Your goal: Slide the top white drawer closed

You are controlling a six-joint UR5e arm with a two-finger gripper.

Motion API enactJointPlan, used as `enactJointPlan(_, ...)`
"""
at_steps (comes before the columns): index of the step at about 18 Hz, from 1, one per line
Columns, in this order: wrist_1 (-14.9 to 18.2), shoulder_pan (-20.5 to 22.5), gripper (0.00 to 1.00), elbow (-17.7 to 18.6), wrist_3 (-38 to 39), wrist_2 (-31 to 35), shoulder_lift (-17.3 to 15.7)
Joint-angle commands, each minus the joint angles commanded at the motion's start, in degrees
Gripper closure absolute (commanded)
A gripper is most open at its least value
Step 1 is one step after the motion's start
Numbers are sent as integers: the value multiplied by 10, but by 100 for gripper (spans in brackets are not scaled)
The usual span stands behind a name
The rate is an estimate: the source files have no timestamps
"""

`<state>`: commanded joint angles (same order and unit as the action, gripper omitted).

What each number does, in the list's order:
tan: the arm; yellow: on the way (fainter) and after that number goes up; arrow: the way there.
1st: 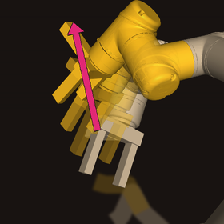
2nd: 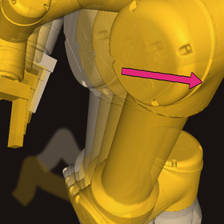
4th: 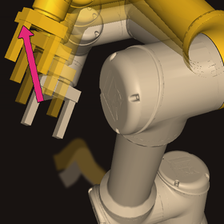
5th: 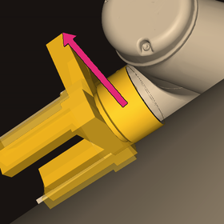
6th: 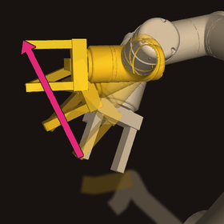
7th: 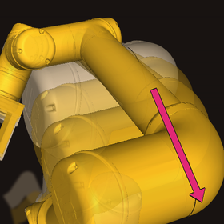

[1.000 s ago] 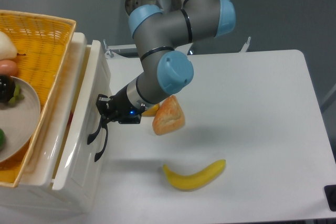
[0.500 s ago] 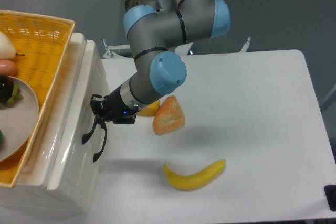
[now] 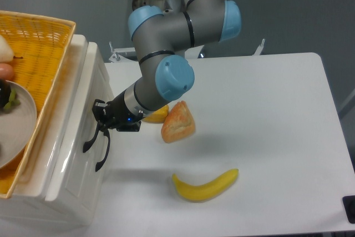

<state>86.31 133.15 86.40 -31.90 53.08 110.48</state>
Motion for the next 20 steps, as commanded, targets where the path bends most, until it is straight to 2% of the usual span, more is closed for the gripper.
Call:
enactJointPlan(2,-1,21,54,0,-1,4,-1)
enactJointPlan(5,-1,58,48,0,-1,27,-5)
enactJointPlan(8,-2,97,36,-7,-2,52,-16)
enactJointPlan(9,-6,112,27,-10,-2,61,-22)
enactJointPlan(11,-16,129,2,-15,-3,91,-26)
enactJointPlan(15,-50,152,0,-19,-5,141,-37)
enactJointPlan(17,-75,156,0,-18,-26,159,-30)
enactJointPlan(20,-119,162,0,-12,-82,227,-12)
